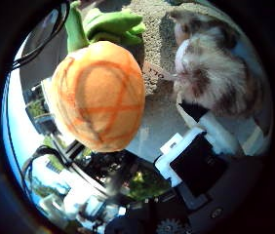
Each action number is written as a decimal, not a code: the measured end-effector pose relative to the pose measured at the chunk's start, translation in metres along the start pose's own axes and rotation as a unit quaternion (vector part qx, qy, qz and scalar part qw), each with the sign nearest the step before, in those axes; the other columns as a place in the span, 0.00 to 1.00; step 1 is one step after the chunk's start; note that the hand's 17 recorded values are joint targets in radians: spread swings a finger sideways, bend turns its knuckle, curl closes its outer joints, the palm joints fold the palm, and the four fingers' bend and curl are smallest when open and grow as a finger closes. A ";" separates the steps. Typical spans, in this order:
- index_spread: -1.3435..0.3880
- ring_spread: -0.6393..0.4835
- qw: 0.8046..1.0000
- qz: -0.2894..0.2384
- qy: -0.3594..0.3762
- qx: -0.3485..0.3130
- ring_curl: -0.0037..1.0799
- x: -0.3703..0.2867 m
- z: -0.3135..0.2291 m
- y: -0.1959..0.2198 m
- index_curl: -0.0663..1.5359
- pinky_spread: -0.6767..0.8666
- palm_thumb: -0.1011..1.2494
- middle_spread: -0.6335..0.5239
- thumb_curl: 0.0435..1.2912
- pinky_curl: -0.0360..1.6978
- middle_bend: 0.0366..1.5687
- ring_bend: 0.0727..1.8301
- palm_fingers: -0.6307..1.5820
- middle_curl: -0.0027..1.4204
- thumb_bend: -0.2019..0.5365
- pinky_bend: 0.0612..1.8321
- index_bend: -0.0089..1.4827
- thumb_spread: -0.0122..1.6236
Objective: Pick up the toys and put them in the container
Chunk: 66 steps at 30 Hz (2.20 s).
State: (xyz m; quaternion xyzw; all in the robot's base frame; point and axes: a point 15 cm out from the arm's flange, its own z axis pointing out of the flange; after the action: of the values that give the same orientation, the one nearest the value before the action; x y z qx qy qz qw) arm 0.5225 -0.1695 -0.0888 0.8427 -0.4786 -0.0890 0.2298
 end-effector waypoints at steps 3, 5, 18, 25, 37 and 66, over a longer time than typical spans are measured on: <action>0.67 0.76 1.000 0.004 -0.002 -0.002 0.31 0.001 0.002 0.003 0.23 0.69 0.66 0.52 0.28 0.17 0.10 0.10 0.41 0.25 0.24 0.09 0.13 0.67; 0.67 0.77 1.000 0.005 -0.004 -0.007 0.32 0.002 0.004 0.006 0.23 0.69 0.66 0.52 0.28 0.17 0.10 0.12 0.43 0.26 0.24 0.10 0.11 0.67; 0.55 0.61 0.998 0.025 -0.018 -0.055 0.65 0.016 0.004 0.051 0.10 0.66 0.67 0.41 0.28 0.26 0.47 0.62 0.64 0.48 0.24 0.30 0.09 0.67; 0.43 0.53 0.997 0.033 -0.028 -0.056 0.74 0.011 -0.015 0.082 0.03 0.65 0.76 0.35 0.31 0.40 0.60 0.68 0.73 0.62 0.28 0.58 0.18 0.69; 0.26 0.47 0.999 0.029 0.001 0.015 0.82 -0.035 -0.147 0.126 0.03 0.60 0.83 0.33 0.38 0.55 0.68 0.70 0.69 0.74 0.26 0.70 0.35 0.75; 0.10 0.43 0.975 -0.147 -0.047 0.157 0.87 -0.379 -0.378 -0.024 0.03 0.54 0.79 0.34 0.46 0.65 0.75 0.76 0.66 0.80 0.25 0.73 0.58 0.74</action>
State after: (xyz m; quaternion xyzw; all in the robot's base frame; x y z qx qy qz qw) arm 0.4812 0.2769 0.2053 0.9244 -0.3674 -0.0852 0.0562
